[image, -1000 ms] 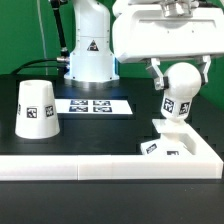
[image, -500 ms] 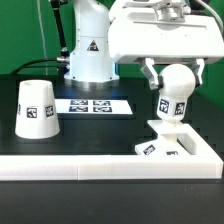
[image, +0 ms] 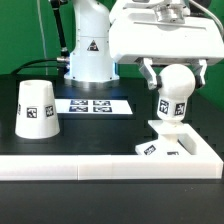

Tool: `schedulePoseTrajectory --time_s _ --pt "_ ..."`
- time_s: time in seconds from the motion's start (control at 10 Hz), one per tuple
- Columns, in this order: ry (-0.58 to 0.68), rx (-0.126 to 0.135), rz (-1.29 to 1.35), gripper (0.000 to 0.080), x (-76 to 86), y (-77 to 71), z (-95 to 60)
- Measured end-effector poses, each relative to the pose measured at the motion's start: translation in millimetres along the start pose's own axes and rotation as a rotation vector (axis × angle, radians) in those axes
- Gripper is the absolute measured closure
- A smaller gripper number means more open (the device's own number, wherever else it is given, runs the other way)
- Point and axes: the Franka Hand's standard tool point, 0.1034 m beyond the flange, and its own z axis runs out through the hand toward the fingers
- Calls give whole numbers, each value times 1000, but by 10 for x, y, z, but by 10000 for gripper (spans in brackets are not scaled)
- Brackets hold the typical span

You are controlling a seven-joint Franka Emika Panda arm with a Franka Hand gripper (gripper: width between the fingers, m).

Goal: Assemble lamp

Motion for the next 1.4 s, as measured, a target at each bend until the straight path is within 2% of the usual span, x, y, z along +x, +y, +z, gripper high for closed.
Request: schedulePoseTrajectory --time_s 0.3,0.7,1.1,1.2,1.3,1.4 --pt "1 -1 -2 104 5 3 -42" --pt "-14 3 -3 101 150 61 -192" --pt "-46 17 -5 101 168 57 -177" --pt "-72 27 -4 101 137 37 -163" --pt "-167 66 1 101 100 -15 -134" --pt "-195 76 4 101 140 9 -122"
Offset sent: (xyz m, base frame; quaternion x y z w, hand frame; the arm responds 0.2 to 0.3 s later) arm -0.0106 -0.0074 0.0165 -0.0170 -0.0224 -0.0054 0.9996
